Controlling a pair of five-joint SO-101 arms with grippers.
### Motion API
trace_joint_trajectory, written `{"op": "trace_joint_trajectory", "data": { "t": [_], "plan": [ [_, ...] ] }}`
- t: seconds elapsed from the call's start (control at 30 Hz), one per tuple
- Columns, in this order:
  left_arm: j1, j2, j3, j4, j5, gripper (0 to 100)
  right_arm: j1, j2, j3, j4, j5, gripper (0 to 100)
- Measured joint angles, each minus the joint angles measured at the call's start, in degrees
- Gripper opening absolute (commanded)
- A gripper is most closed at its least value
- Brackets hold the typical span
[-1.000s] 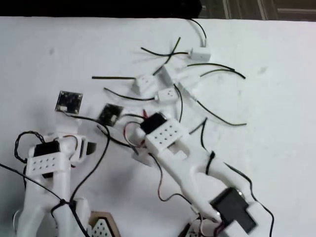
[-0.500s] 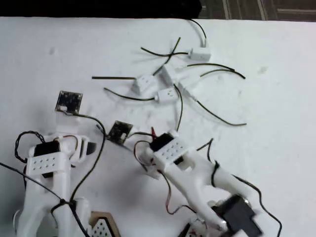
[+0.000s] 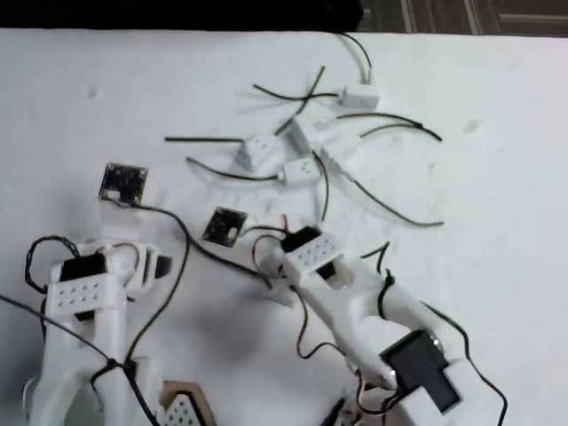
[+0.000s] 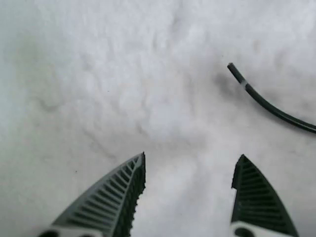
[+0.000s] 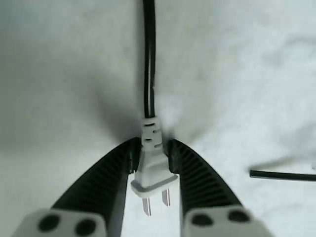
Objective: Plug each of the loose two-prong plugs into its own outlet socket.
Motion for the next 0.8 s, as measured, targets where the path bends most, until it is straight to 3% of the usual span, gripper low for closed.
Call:
{"op": "trace_joint_trajectory", "data": {
  "t": [0.3,0.57,0.8],
  "plan": [
    [0.00,0.00,0.00,0.00,0.00,29,0.09,-14.15,0.97,3.52,-0.26,1.7],
    [-0.09,0.00,0.00,0.00,0.00,29,0.09,-37.01,1.14,7.30,-7.47,1.7],
    [-7.12,0.00,-3.78,0.00,3.52,29,3.52,-39.56,1.23,6.68,-14.95,1.7]
  ]
}}
